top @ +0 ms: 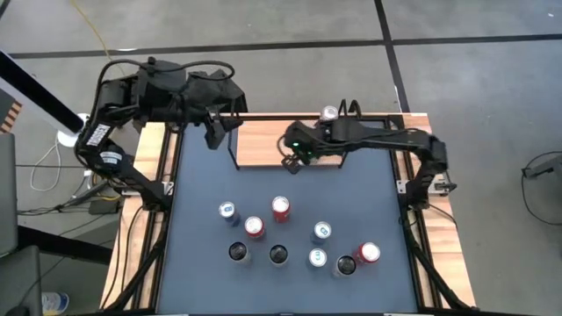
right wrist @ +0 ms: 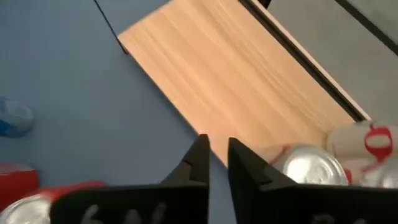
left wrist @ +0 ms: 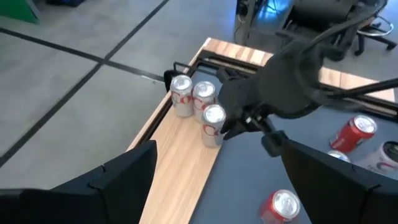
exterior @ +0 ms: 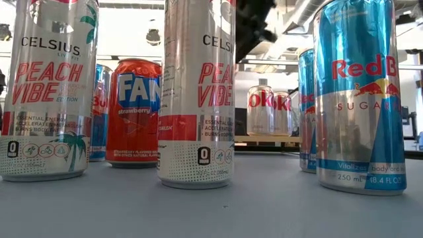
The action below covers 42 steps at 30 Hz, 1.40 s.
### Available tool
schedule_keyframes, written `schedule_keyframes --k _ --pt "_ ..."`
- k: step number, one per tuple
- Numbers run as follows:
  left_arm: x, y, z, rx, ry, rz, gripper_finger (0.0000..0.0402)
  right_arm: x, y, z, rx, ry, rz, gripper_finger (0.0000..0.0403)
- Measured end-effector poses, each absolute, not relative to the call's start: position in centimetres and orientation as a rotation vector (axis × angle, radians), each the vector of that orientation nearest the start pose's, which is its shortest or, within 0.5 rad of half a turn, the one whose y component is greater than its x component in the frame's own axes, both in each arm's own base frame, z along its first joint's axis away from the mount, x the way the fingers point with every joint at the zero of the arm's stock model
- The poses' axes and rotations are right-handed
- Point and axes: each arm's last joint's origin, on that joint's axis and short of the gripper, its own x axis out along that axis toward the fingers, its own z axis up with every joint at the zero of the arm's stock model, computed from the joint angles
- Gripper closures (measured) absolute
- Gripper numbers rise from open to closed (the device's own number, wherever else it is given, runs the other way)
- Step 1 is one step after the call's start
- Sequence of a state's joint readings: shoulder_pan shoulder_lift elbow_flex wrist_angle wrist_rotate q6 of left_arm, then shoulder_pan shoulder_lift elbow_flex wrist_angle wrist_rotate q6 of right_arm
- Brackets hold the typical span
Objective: Place canned beverage on shelf
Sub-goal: Put the silver soda can on the shelf aligned with the other silver soda cans
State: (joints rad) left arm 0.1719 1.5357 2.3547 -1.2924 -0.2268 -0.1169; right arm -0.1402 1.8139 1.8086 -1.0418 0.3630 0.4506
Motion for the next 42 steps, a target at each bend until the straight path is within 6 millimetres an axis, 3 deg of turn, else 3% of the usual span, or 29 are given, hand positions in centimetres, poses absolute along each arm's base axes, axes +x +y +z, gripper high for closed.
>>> schedule_keyframes --k 3,6,16,24,42 --pt "21.4 4.4 54.1 -0.088 0.489 0.418 0.0069 38.7 -7.2 32.5 0.255 0.959 -0.684 0.0396" --pt "21.4 4.4 53.7 -0.074 0.529 0.418 0.0069 39.9 -8.3 32.1 0.257 0.978 -0.703 0.0398" --pt "21.2 4.4 53.6 -0.031 0.559 0.408 0.0069 41.4 -10.3 30.0 0.211 1.247 -0.744 0.0403" --pt "21.2 4.4 53.6 -0.028 0.559 0.407 0.0069 40.9 -9.8 28.3 0.158 1.464 -0.753 0.0403" --pt "21.2 4.4 53.6 -0.084 0.537 0.424 0.0069 40.7 -10.0 28.0 0.146 1.477 -0.771 0.0403"
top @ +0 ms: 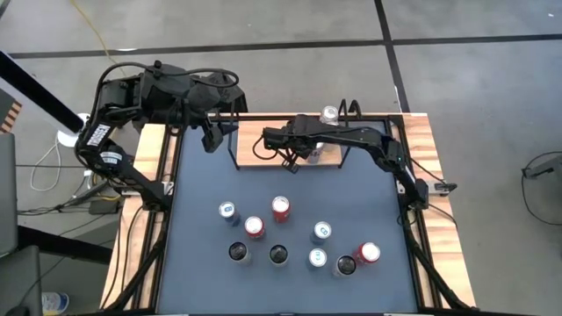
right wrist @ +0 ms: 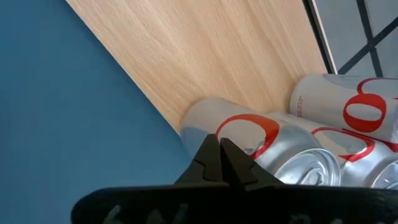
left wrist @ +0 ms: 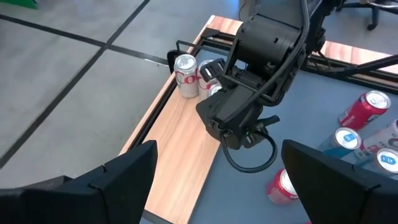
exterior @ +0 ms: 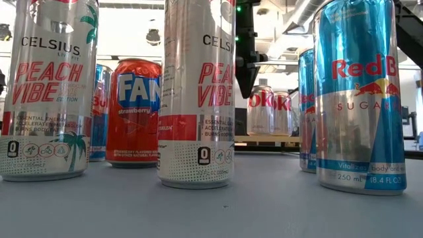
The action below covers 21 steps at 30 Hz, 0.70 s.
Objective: Place canned beverage on shelf
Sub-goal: Put the silver soda can on the shelf aligned with the other silver soda cans
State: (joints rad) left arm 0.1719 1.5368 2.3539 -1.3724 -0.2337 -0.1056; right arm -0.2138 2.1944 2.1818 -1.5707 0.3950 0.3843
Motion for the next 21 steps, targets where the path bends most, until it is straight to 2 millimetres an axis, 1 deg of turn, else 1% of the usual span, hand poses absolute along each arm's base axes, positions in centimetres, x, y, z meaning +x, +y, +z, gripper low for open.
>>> schedule_keyframes --k 6,10,16,21 --pt "21.2 4.4 53.6 -0.088 0.536 0.425 0.0069 40.4 -11.1 28.1 0.128 1.486 -0.767 0.0403" --pt "21.2 4.4 53.6 -0.088 0.537 0.426 0.0069 40.2 -11.8 28.1 0.157 1.494 -0.768 0.0403" --pt "21.2 4.4 53.6 -0.088 0.536 0.426 0.0069 40.2 -11.7 28.0 0.18 1.492 -0.765 0.0403" --pt "21.2 4.4 53.6 -0.088 0.54 0.425 0.0069 40.2 -11.6 28.0 0.23 1.471 -0.805 0.0403"
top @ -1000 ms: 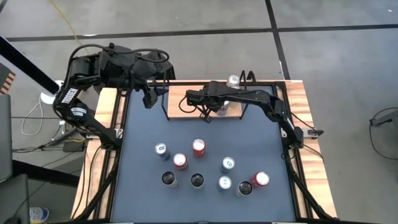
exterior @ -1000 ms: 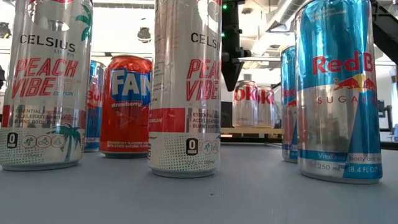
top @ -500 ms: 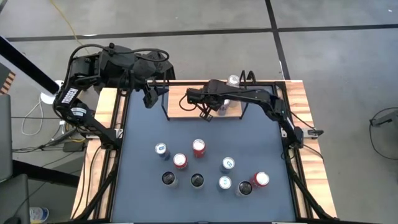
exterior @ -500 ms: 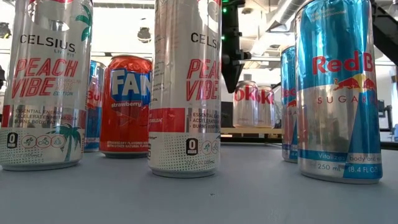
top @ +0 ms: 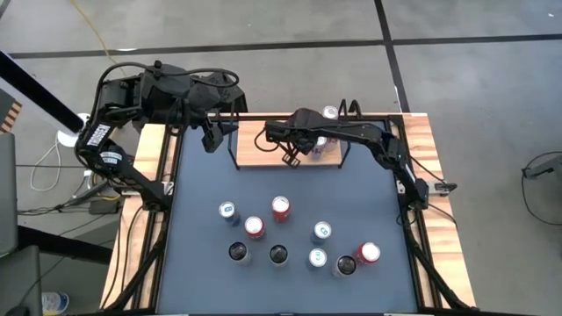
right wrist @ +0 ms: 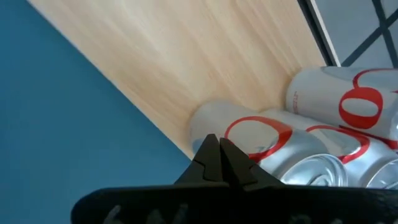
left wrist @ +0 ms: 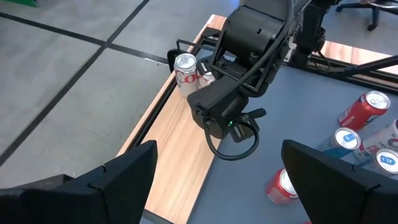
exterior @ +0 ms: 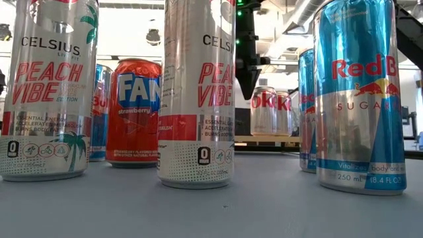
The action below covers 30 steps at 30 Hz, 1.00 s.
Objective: Place canned beverage on shelf
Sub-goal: Put the silver soda can on the shelf aligned with the other silver soda cans
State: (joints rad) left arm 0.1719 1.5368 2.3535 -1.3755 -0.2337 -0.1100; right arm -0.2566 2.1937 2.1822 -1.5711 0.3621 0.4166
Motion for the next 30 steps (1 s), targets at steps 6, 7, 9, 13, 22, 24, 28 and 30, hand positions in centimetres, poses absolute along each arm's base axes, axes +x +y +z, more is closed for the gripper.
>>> schedule_keyframes --k 6,7,9,13,22,24,28,30 --pt "21.2 4.4 53.6 -0.088 0.543 0.426 0.0069 40.4 -11.5 28.0 0.205 1.468 -0.781 0.0403" --pt "21.2 4.4 53.6 -0.088 0.543 0.426 0.0069 40.4 -11.5 28.0 0.195 1.472 -0.774 0.0403" --pt "21.2 4.4 53.6 -0.084 0.544 0.425 0.0069 40.5 -11.3 28.2 0.167 1.477 -0.75 0.0403" --pt "21.2 4.4 53.6 -0.065 0.548 0.428 0.0069 40.6 -11.2 30.0 0.127 1.435 -0.701 0.0403" --pt "21.2 4.4 53.6 -0.065 0.55 0.428 0.0069 37.5 -9.9 37.4 0.141 1.217 -0.551 0.0403" --pt "21.2 4.4 53.6 -0.06 0.551 0.427 0.0069 35.6 -9.2 40.1 0.095 1.13 -0.589 0.0403" --pt "21.2 4.4 53.6 -0.048 0.554 0.424 0.0069 30.3 -7.9 45.5 0.1 0.942 -0.601 0.0403" --pt "21.2 4.4 53.6 -0.048 0.553 0.425 0.0069 27.4 -7.5 46.7 0.115 0.912 -0.62 0.0403"
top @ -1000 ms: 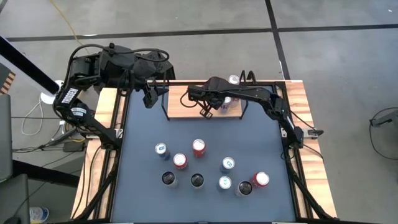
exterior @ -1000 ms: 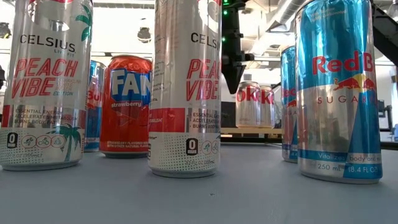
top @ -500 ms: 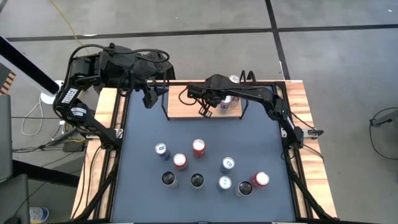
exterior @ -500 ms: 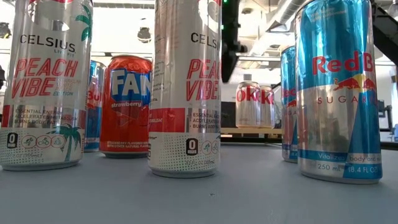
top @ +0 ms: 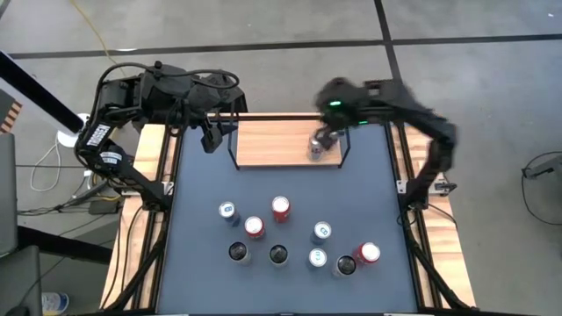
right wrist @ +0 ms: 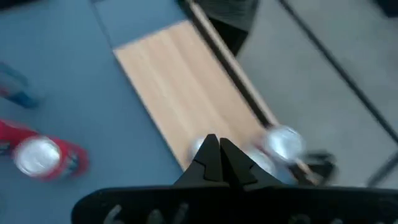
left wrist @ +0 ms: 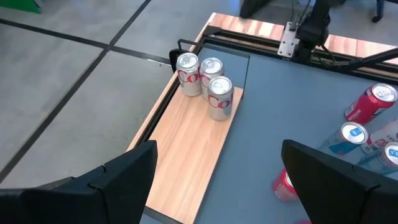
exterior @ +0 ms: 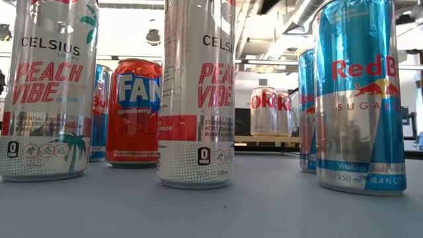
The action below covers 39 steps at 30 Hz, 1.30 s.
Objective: Place canned beverage on shelf
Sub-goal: Put the silver soda can on the shelf aligned with the other silver soda cans
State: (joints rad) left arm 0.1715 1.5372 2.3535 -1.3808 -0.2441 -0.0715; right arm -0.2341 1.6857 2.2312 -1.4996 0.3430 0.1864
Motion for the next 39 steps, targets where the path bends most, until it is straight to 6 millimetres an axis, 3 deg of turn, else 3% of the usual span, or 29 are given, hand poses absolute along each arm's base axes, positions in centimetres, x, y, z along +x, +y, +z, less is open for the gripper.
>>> schedule_keyframes --k 2,5,8,11,18,26,33,39 --pt "21.2 4.4 53.6 -0.048 0.553 0.424 0.0069 25.3 -7.5 46.3 0.151 0.916 -0.647 0.0403" --pt "21.2 4.4 53.6 -0.048 0.553 0.424 0.0069 24.4 -7.9 43.7 0.23 0.94 -0.597 0.0403" --pt "21.2 4.4 53.6 -0.048 0.553 0.425 0.0069 25.9 -8.4 40.7 0.248 0.913 -0.503 0.0403" --pt "21.2 4.4 53.6 -0.047 0.553 0.43 0.0069 27.7 -9.3 39.2 0.195 0.899 -0.479 0.0403" --pt "21.2 4.4 53.6 -0.078 0.546 0.439 0.0069 32.2 -12.3 34.8 0.117 1.125 -0.422 0.0403" --pt "21.2 4.4 53.6 -0.094 0.542 0.444 0.0069 34.5 -13.7 33.6 0.063 1.172 -0.394 0.0403" --pt "21.2 4.4 53.6 -0.121 0.537 0.45 0.0069 34.8 -15.3 31.4 0.113 1.276 -0.391 0.0403" --pt "21.2 4.4 53.6 -0.124 0.537 0.451 0.0069 34.3 -15.1 31.0 0.136 1.349 -0.392 0.0403"
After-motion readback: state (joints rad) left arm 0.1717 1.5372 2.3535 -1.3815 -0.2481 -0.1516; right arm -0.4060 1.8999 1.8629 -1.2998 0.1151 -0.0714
